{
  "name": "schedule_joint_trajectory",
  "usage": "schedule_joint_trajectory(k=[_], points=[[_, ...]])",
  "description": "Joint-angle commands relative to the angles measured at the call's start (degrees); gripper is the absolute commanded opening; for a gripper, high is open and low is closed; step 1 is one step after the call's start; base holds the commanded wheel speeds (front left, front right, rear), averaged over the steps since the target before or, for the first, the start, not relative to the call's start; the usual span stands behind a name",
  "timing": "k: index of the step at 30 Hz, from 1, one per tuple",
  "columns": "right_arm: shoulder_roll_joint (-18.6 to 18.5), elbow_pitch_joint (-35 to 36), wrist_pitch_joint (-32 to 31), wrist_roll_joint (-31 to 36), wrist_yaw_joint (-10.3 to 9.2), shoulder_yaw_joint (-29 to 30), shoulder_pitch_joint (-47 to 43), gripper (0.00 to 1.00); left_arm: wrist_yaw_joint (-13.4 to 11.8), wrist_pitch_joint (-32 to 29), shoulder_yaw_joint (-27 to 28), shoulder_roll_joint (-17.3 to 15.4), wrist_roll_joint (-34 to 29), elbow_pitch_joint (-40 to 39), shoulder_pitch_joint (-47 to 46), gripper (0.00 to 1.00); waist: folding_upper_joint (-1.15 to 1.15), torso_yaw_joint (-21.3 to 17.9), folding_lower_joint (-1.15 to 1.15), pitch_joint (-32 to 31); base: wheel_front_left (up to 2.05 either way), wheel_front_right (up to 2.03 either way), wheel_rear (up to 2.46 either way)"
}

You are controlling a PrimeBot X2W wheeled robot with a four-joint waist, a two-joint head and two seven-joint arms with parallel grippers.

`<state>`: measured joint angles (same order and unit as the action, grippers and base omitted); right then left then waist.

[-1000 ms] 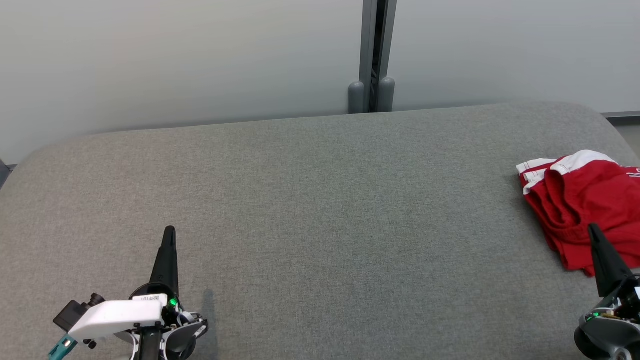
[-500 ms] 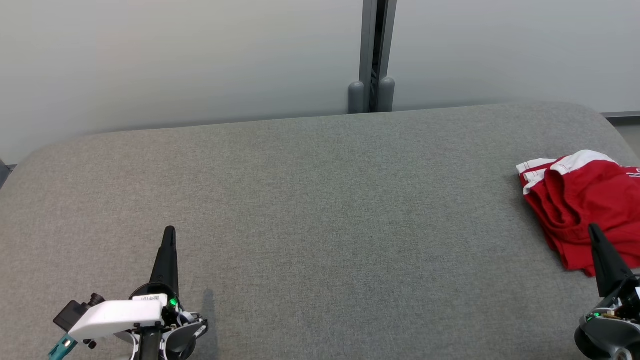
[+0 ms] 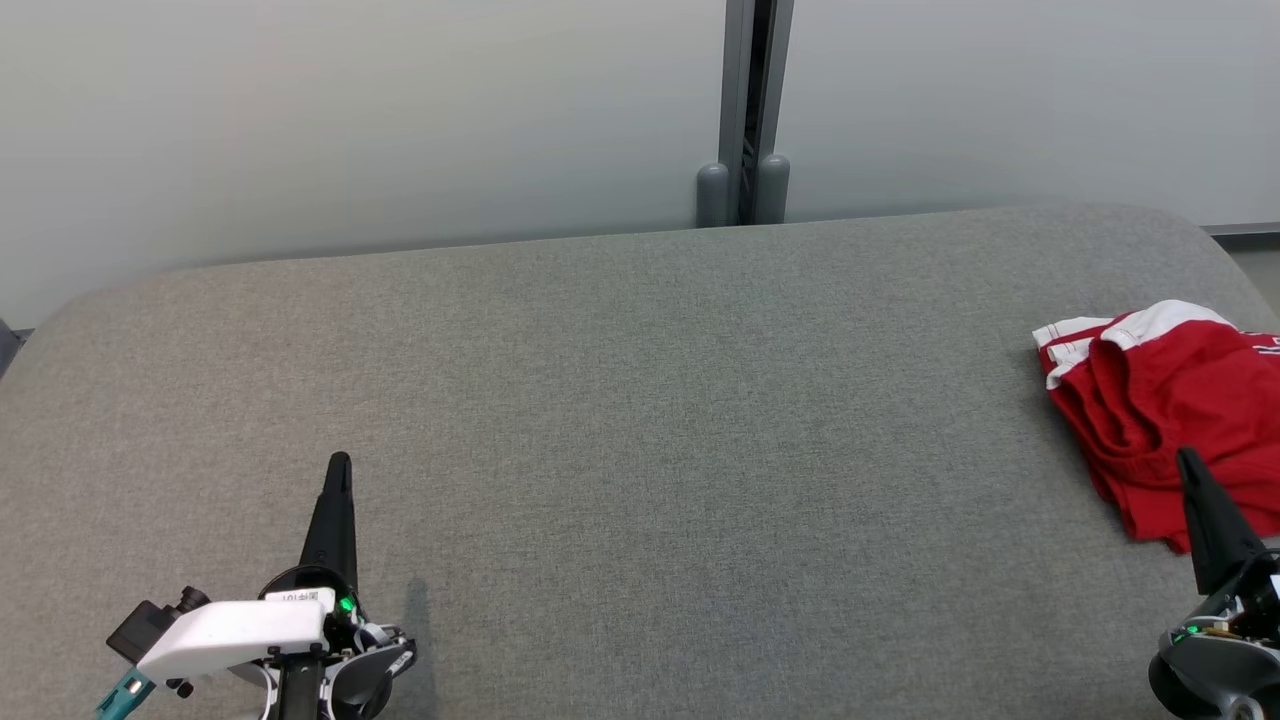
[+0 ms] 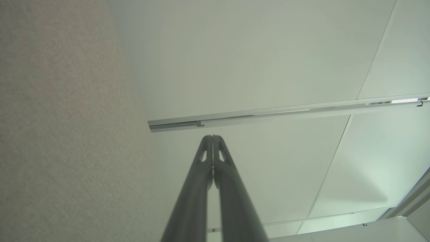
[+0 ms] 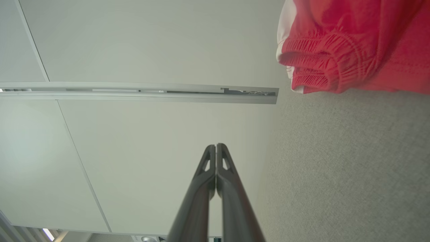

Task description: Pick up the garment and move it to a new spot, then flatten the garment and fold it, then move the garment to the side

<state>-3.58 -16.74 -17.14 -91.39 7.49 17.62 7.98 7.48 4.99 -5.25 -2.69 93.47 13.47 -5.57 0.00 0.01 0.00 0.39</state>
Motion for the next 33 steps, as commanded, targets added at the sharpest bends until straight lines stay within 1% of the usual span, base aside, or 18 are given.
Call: schedule_joint_trajectory(k=[1, 33], points=[[-0.2, 0.0, -0.3, 0.1, 0.00, 0.1, 0.6, 0.00, 0.3, -0.1, 0.2, -0.1, 0.3, 0.0, -1.0, 0.00, 0.00, 0.0, 0.00, 0.0, 0.00, 0.00, 0.00], [0.1, 0.0, -0.6, 0.5, 0.00, 0.5, 0.6, 0.00, 0.3, -0.1, 0.2, -0.1, 0.3, 0.0, -1.0, 0.00, 0.00, 0.0, 0.00, 0.0, 0.00, 0.00, 0.00]])
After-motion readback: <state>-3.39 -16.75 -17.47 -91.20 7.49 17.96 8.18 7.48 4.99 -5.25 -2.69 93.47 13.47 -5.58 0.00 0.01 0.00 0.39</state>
